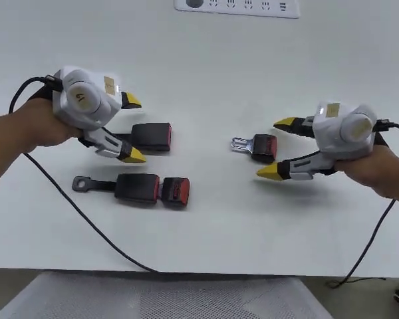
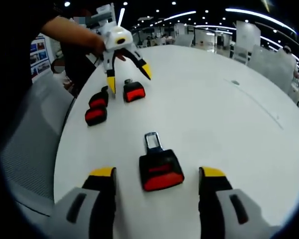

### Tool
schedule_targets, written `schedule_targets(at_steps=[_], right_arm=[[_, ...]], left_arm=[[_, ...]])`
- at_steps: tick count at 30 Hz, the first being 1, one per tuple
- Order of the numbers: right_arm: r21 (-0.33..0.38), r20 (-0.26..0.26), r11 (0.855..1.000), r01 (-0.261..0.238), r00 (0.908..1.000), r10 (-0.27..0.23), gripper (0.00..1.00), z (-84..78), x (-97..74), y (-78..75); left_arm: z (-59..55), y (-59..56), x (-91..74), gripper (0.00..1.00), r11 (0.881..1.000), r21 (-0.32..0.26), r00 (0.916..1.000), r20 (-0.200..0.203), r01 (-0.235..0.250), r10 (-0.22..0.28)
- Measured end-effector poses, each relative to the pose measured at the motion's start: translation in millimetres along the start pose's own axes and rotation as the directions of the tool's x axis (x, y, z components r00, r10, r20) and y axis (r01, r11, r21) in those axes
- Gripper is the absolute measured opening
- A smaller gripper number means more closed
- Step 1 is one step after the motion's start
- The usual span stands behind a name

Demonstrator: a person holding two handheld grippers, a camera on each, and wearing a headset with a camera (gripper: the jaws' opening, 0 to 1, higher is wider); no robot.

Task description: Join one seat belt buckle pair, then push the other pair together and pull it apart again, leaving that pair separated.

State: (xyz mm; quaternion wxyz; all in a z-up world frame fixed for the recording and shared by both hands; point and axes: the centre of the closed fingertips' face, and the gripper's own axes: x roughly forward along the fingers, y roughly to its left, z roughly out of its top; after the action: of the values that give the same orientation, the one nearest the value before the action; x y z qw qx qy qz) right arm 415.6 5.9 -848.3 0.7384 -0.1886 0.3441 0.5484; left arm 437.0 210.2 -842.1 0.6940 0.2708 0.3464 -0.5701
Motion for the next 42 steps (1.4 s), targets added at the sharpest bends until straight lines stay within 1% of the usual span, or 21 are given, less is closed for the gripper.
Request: schedule_targets(at_steps=[1, 3, 4, 5, 7, 9, 10, 11, 12, 13, 14, 15, 16, 20, 24, 28, 37, 42], right_arm=[[-0.002, -0.002, 1.0, -0.007, 1.0, 0.007, 0.68, -0.2, 0.4, 1.0], [-0.03, -0.019, 0.999, -0.021, 0.9996, 0.02, 0.64, -4.1, 2.2, 2.7], [-0.032, -0.013, 0.999, -0.023, 0.9997, 0.022, 0.62, -4.0, 2.3, 4.8], [-0.065, -0.034, 0.998, -0.022, 0.9992, 0.02, 0.59, -6.2, 0.5, 2.0], [-0.043, -0.019, 0.999, -0.031, 0.9994, 0.03, 0.55, -2.8, -2.2, 2.7], [-0.058, -0.017, 0.998, -0.036, 0.9992, 0.035, 0.52, -3.1, -2.5, 3.9], [-0.084, -0.018, 0.996, -0.033, 0.9993, 0.032, 0.51, -3.2, -2.7, 3.1], [-0.107, -0.02, 0.994, -0.032, 0.9993, 0.03, 0.48, -3.5, -2.7, 2.0], [-0.097, -0.021, 0.995, -0.035, 0.9992, 0.033, 0.47, -4.1, -3.1, 2.2], [-0.092, -0.016, 0.995, -0.035, 0.9993, 0.034, 0.45, -3.5, -3.5, -0.6], [-0.091, -0.014, 0.995, -0.035, 0.9993, 0.034, 0.41, -3.7, -4.1, -1.6], [-0.114, -0.011, 0.993, -0.025, 0.9997, 0.024, 0.37, -4.0, -4.1, -5.0], [-0.107, -0.006, 0.993, -0.04, 0.9992, 0.039, 0.37, -3.9, -4.6, -3.0], [-0.125, -0.005, 0.991, -0.044, 0.9991, 0.043, 0.37, -4.0, -3.7, -3.3], [-0.104, 0.031, 0.993, -0.049, 0.9981, 0.053, 0.36, -4.1, -3.9, -5.2], [-0.107, 0.037, 0.993, -0.057, 0.9974, 0.062, 0.36, -4.2, -2.6, -5.7], [-0.098, 0.064, 0.994, -0.055, 0.996, 0.061, 0.36, -3.3, -1.0, -6.8], [-0.093, 0.083, 0.994, -0.053, 0.9946, 0.061, 0.36, 1.6, 4.6, -5.5]], left_arm=[[-0.5, -0.3, 1.9, 0.68, 1.0, -0.006, 1.0, 0.001, 0.005, -0.005], [-6.0, -1.1, 5.8, 0.66, 1.0, 0.001, 0.9997, -0.021, 0.008, -0.008], [-8.1, -2.4, 7.4, 0.64, 1.0, 0.004, 0.9996, -0.026, 0.013, -0.013], [-9.4, -3.5, 8.6, 0.62, 1.0, 0.0, 0.9993, -0.03, 0.021, -0.021], [-12.3, -6.5, 9.0, 0.59, 1.0, 0.002, 0.9987, -0.046, 0.023, -0.023], [-9.4, -4.6, 8.9, 0.56, 1.0, 0.023, 0.9993, -0.032, 0.017, -0.016], [-9.7, -3.2, 8.6, 0.54, 1.0, 0.027, 0.9994, -0.033, 0.011, -0.01], [-9.2, -3.9, 8.7, 0.52, 1.0, 0.025, 0.9995, -0.029, 0.016, -0.015], [-8.8, -4.3, 8.3, 0.48, 0.999, 0.033, 0.9994, -0.029, 0.021, -0.02], [-8.8, -5.5, 7.9, 0.4, 0.999, 0.042, 0.9992, -0.032, 0.027, -0.026], [-8.9, -7.7, 7.7, 0.36, 0.998, 0.056, 0.9986, -0.035, 0.042, -0.04], [-8.1, -7.6, 8.1, 0.35, 0.993, 0.108, 0.9988, -0.038, 0.036, -0.032], [-9.2, -8.6, 8.6, 0.35, 0.996, 0.085, 0.9987, -0.037, 0.038, -0.035], [-8.9, -8.5, 8.3, 0.34, 0.993, 0.108, 0.9978, -0.043, 0.054, -0.049], [-9.8, -8.3, 8.3, 0.34, 0.989, 0.126, 0.996, -0.056, 0.076, -0.07], [-9.9, -7.7, 8.1, 0.34, 0.99, 0.119, 0.9957, -0.058, 0.079, -0.073], [-9.4, -5.6, 7.8, 0.34, 0.991, 0.107, 0.9945, -0.067, 0.087, -0.08], [-9.8, -4.6, 8.1, 0.34, 0.991, 0.094, 0.9938, -0.073, 0.091, -0.084]])
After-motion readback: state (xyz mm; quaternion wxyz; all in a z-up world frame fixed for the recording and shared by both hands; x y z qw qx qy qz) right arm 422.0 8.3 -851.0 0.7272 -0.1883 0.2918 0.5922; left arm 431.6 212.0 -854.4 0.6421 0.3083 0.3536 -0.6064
